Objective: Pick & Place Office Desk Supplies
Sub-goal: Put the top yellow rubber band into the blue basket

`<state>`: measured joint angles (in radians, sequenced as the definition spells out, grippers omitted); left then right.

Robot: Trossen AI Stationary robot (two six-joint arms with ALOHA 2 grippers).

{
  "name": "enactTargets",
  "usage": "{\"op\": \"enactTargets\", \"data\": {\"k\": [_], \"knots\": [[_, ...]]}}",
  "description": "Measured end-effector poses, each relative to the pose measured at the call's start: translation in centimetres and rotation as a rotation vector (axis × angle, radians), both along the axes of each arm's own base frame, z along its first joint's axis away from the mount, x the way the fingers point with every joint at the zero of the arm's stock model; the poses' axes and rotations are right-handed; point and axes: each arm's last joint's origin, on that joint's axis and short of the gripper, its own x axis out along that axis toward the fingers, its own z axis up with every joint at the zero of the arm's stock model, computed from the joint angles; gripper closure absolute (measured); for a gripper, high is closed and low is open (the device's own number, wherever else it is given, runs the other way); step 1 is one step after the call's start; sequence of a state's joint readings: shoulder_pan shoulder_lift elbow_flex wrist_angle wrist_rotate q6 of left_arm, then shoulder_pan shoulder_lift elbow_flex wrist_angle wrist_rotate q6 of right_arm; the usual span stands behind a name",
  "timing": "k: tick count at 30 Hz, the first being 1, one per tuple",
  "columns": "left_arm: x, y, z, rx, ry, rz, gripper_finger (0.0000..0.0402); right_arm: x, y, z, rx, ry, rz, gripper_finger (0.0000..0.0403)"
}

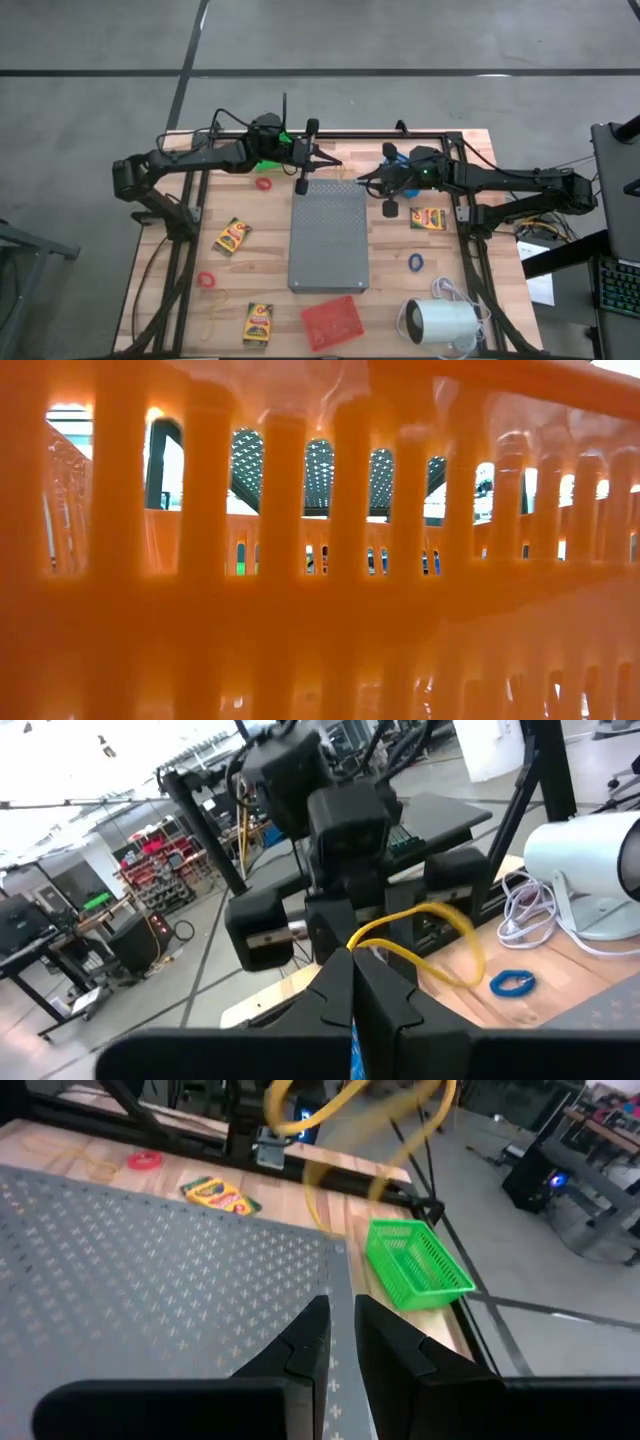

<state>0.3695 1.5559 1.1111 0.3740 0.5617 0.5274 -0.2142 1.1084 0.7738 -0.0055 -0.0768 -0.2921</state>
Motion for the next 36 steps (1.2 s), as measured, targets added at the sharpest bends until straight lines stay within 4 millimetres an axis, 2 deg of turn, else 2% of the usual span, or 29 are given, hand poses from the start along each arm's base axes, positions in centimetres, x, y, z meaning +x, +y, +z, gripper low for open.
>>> {"op": "enactTargets", "data": {"k": [5, 11, 28, 36], "knots": [[0.26, 0.08, 0.09, 0.012, -0.032, -0.001, 0.0399, -0.01, -0.01, -0.02, 0.003, 0.002, -0.005, 0.0355], [0.28, 0.09, 0.16, 0.016, -0.042, -0.001, 0.0399, 0.0, -0.26, -0.13, 0.047, 0.002, -0.102, 0.0347], [0.26, 0.1, -0.13, 0.009, -0.028, 0.0, 0.0399, 0.11, -0.26, -0.2, 0.044, 0.005, -0.1, 0.0234], [0.26, 0.09, -0.13, 0.009, -0.028, -0.001, 0.0399, 0.23, -0.29, 0.17, 0.036, -0.036, -0.099, 0.0208]]}}
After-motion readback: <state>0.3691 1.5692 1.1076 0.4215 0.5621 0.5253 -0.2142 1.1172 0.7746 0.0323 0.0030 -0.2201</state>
